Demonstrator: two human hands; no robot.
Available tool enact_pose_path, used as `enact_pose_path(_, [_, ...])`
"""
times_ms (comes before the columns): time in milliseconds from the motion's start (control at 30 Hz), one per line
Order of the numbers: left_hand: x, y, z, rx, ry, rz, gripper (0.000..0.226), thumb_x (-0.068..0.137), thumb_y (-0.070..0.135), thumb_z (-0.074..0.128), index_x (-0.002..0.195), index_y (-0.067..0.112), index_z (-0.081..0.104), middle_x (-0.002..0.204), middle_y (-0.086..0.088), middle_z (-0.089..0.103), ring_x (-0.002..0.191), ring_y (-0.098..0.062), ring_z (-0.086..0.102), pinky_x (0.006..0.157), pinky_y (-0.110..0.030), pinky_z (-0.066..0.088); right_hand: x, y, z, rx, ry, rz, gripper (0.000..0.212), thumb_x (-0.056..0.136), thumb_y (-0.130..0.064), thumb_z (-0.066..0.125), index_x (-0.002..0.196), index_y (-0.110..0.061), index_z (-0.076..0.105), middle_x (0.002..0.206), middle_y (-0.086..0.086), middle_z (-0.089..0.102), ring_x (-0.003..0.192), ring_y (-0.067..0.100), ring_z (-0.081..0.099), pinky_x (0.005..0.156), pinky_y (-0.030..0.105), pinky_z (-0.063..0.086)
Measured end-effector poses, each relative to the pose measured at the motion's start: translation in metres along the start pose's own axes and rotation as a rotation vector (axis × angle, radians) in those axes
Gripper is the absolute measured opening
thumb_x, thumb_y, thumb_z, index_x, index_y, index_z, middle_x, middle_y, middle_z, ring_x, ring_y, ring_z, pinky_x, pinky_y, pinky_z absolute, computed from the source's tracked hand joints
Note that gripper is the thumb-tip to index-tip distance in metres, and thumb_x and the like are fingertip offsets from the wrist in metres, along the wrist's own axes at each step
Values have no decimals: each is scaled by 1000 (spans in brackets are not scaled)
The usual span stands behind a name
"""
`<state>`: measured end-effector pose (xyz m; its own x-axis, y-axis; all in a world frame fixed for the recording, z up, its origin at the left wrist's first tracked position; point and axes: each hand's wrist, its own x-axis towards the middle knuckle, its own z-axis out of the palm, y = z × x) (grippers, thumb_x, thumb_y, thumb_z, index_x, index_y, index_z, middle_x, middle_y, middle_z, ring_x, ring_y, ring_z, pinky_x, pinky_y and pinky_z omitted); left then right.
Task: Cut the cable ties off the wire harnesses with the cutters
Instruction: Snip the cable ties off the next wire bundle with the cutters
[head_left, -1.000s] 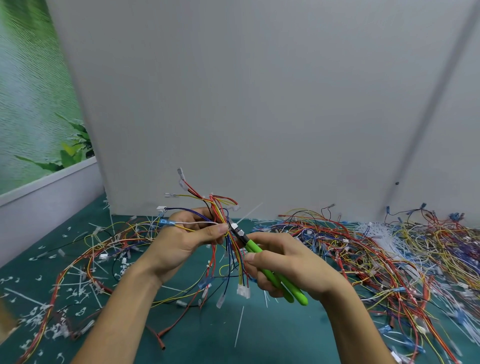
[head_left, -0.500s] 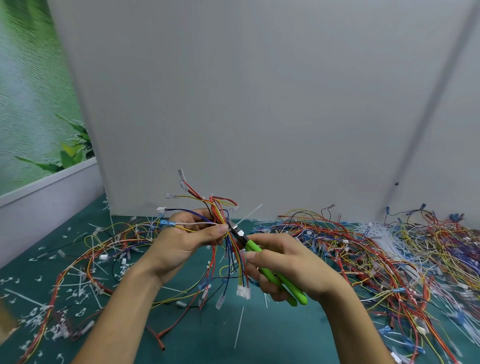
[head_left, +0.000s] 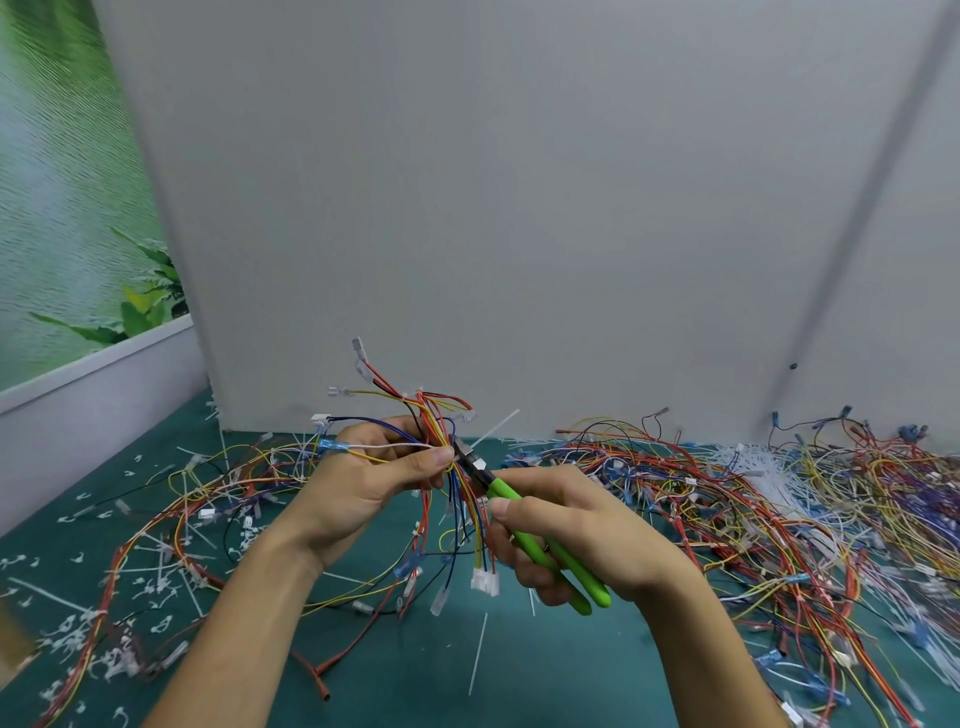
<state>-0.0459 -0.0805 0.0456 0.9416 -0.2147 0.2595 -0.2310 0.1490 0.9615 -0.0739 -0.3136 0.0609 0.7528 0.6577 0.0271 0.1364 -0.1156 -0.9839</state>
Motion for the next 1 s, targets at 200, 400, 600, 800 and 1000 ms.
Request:
enact_pose_path(200, [0,1,2,-21,-9,4,34,69,31,86,96,12,78,96,-15,74,90,-29,65,82,-33,56,0,-1,0,2,7,-11,28,96,-24,57,99,4,53,80,15,53,56,22,45,50,30,37])
enact_pose_path(400, [-1,2,2,-27,3,-4,27,71,25,86,95,14,80,94,-13,75,88,-25,68,78,-29,58,-1,-1,-1,-58,12,-13,23,100,-23,57,104,0,57,82,11,57,58,23,47,49,26,39])
enact_pose_path(600, [-1,2,1,-15,-2,3,33,69,31,84,96,13,79,95,-15,75,89,-27,67,79,-30,58,0,1,-1,-77,10,-32,16,102,-23,56,104,-9,63,86,13,59,59,23,51,51,28,42])
enact_pose_path(800, [-1,3,1,-8,-6,1,22,77,20,82,96,10,78,96,-16,74,91,-30,65,80,-31,57,-1,-1,-1,-64,5,-48,14,101,-24,56,97,-28,69,88,14,60,61,25,50,51,29,43])
enact_pose_path(1000, [-2,3,1,11,-6,3,25,75,25,85,95,12,78,94,-16,74,90,-30,65,81,-33,56,-2,-1,-2,-73,7,-37,12,102,-24,57,101,-18,67,88,14,61,64,26,50,52,29,44])
